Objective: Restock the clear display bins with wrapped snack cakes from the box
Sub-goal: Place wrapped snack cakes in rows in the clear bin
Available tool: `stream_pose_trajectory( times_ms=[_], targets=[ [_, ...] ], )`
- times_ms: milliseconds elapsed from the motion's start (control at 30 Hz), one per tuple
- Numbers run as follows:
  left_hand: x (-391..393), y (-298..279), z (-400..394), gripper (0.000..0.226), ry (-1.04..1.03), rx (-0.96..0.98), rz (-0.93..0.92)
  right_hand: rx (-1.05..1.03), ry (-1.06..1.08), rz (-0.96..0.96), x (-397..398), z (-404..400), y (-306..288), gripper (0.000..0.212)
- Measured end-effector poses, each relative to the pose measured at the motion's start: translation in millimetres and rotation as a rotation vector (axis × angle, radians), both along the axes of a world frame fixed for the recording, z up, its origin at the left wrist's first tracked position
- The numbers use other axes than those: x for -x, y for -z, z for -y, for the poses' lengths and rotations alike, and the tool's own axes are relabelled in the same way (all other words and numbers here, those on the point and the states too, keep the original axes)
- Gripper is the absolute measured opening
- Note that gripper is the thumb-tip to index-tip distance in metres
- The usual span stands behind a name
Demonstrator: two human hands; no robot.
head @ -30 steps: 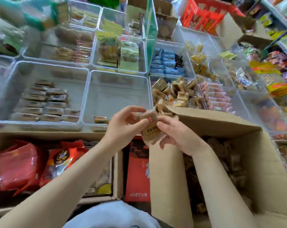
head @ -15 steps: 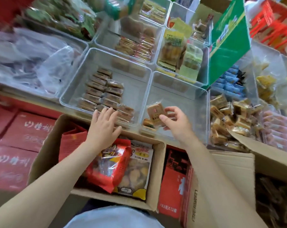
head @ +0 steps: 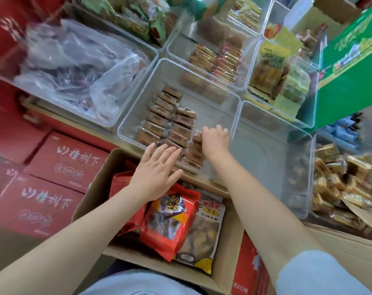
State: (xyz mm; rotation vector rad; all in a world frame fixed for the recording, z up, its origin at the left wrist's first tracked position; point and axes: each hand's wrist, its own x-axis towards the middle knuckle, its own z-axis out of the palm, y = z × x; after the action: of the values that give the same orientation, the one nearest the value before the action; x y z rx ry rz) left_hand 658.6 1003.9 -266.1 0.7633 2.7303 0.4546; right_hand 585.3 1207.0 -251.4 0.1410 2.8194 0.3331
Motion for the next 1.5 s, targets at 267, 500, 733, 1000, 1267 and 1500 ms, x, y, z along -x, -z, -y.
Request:
stream_pose_trajectory(
  times_ms=[267,500,733,1000,1267,1500],
  targets=[
    [1.9,-1.1,-3.4,0.084,0.023,0.058,0.034,0.184,0.129,0.109,-15.6,13.0,16.5,0.033],
    [1.1,-8.9,-6.9,0.080,0.015,0.065,0.053,0.524,0.043,0.037,-43.7,5.3,-29.7,0.033],
    [-34.4,-52.3,-80.7,0.030,-0.167,-0.554,0.083,0.776,0.211,-0.439,-181.2,-81.2,-123.1,0.017],
    [-168.8,-105.2,-242.7,0.032,0.360,-0.585,0.339,0.550,0.614,-0.746,-361.0,-232.7,-186.3,0.018],
    [-250.9,-110.2,-326.2,0.057,0.481,-0.608,0.470,0.407,0.657,-0.305,-439.2,-326.8,-128.3,0.023],
    [-261.9,-104.0,-338.9,0.056,0.394,-0.644,0.451,0.441,0.651,0.092,-422.4,-358.7,-56.5,0.023]
  ],
)
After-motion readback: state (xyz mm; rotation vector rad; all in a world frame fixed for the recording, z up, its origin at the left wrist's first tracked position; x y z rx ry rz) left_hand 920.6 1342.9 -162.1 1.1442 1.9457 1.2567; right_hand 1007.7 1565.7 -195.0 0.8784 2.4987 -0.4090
